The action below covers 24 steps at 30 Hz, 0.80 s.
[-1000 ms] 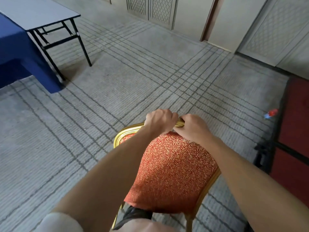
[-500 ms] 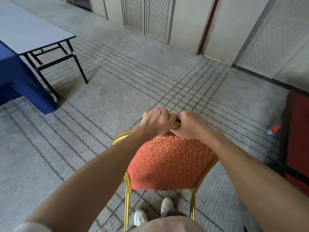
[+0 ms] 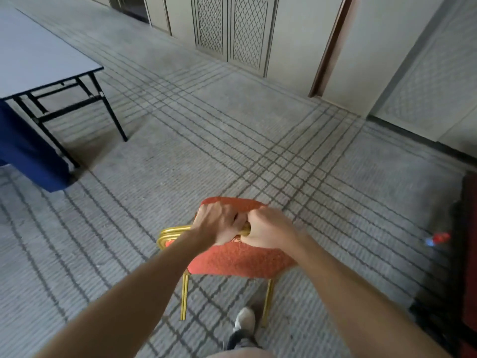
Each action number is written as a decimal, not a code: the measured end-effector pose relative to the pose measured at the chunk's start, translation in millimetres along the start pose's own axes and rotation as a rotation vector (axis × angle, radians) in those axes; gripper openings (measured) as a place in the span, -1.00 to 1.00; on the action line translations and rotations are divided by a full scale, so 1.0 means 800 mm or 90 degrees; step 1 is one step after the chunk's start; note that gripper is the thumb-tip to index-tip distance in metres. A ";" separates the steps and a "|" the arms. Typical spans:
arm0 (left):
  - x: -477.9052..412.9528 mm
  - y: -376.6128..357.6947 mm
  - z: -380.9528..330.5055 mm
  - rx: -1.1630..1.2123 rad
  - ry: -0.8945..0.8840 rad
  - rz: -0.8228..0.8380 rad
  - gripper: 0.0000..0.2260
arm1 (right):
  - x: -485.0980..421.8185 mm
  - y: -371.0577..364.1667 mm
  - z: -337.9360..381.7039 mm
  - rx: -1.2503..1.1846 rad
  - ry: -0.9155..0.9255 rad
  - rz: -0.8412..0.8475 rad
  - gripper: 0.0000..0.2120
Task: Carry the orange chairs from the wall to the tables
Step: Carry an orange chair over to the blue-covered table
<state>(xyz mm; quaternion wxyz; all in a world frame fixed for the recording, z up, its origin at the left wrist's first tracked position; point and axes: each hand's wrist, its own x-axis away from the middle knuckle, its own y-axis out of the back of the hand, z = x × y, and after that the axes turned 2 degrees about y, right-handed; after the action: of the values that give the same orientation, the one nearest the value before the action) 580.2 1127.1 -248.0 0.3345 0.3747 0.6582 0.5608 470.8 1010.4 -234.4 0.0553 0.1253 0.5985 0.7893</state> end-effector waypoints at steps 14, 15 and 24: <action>-0.198 0.029 0.054 0.081 0.171 -0.070 -0.67 | -0.194 0.051 -0.104 0.016 0.043 -0.243 -0.73; -0.216 0.031 0.059 0.079 0.169 -0.069 -0.66 | -0.209 0.058 -0.114 0.006 0.041 -0.245 -0.73; -0.407 0.038 0.124 0.118 0.163 -0.058 -0.63 | -0.377 0.107 -0.200 -0.053 0.051 -0.213 -0.57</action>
<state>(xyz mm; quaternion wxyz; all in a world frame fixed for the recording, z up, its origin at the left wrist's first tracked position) 830.1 895.8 -226.0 0.2371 0.2995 0.7604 0.5252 724.5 766.0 -232.6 0.1670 -0.0103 0.5793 0.7978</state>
